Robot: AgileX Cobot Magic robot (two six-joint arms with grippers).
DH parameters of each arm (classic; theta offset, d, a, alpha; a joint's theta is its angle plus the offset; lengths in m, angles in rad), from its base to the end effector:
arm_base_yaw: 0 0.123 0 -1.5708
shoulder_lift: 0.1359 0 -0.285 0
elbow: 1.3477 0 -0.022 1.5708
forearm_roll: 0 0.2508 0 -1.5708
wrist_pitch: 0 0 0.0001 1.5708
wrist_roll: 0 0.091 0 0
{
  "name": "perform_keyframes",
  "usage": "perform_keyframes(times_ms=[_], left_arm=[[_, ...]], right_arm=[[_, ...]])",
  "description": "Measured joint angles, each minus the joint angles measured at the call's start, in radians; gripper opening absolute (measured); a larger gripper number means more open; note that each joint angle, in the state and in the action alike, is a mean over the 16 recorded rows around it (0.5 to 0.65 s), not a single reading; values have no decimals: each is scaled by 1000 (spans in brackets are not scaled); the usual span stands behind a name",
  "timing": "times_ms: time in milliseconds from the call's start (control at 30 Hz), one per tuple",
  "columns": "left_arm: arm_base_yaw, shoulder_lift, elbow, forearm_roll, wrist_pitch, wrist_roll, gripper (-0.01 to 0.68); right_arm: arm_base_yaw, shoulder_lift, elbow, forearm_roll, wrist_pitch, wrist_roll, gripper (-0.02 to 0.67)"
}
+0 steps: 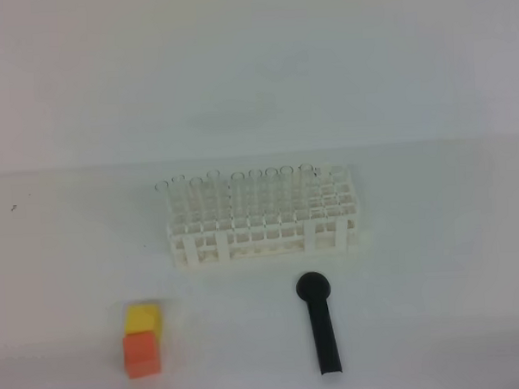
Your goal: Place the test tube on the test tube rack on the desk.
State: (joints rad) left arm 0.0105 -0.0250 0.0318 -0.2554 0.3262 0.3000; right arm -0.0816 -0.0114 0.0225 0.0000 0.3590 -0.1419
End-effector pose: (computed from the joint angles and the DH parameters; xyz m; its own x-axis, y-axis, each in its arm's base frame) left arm 0.0532 -0.0068 0.1753 -0.2294 0.0549 -0.9718 0.0816 0.9960 0.0370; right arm 0.0528 -0.0043 0.1739 -0.2869 -0.1184 -0.9506 0.0413 0.9899 -0.1358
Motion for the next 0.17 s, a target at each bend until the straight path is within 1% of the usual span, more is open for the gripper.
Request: perform_keyframes(times_ms=[167], left_arm=[[0, -2, 2, 0, -1, 1, -1]], right_arm=[[0, 0, 0, 0, 0, 0, -1]])
